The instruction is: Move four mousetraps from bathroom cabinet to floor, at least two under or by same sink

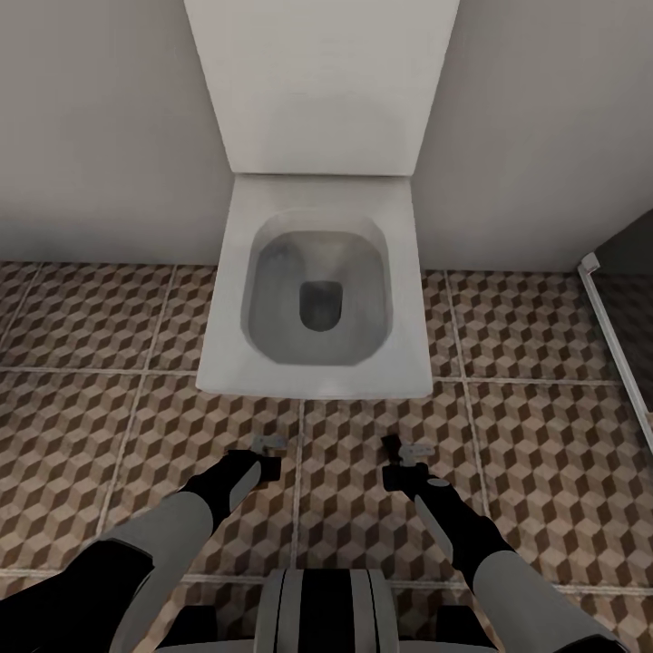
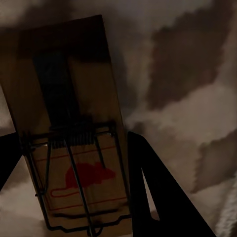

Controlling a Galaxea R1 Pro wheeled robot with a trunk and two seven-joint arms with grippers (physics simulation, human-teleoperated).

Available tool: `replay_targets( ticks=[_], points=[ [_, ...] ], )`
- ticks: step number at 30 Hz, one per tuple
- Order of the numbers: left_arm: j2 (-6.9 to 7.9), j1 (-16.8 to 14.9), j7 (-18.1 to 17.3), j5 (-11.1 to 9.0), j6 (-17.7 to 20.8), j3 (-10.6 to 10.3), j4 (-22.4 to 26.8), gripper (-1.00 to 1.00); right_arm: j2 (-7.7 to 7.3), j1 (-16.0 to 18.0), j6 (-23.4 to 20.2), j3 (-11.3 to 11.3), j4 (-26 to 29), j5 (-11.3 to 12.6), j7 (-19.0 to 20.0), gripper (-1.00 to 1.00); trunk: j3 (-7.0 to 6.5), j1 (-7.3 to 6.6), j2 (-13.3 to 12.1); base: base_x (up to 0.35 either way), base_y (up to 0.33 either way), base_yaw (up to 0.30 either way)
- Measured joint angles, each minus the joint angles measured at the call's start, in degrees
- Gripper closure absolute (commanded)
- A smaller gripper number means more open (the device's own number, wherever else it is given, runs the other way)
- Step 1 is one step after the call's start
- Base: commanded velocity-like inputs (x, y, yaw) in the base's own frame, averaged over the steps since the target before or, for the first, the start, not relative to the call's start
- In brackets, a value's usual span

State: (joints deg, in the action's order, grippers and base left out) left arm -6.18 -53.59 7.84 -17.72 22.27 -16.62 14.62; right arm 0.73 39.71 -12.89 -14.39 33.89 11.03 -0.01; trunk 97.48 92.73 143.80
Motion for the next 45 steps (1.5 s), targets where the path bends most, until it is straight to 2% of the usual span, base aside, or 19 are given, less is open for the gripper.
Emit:
replay_targets(
  ticks=[18,19,41,45],
  points=[
    [-0.01,0.0,0.0,0.0,0.0,0.0,0.0,1.0,0.0,0.0,0.1,0.0,0.5,0.0,0.0,1.0,0.0,0.0,0.0,0.0,0.0,0.0],
    [-0.03,0.0,0.1,0.0,0.0,0.0,0.0,1.0,0.0,0.0,0.1,0.0,0.5,0.0,0.0,-1.0,0.0,0.0,0.0,0.0,0.0,0.0],
    [-0.09,0.0,0.4,0.0,0.0,0.1,0.0,1.0,0.0,0.0,0.7,-0.1,0.7,0.2,0.4,-1.0,0.0,0.0,0.0,0.0,0.0,0.0],
    [0.02,0.0,-0.1,-0.1,-0.2,0.1,-0.1,1.0,0.05,0.0,2.2,-0.3,0.7,0.3,0.5,-1.0,0.0,0.0,0.0,0.0,0.0,0.0]
  ],
)
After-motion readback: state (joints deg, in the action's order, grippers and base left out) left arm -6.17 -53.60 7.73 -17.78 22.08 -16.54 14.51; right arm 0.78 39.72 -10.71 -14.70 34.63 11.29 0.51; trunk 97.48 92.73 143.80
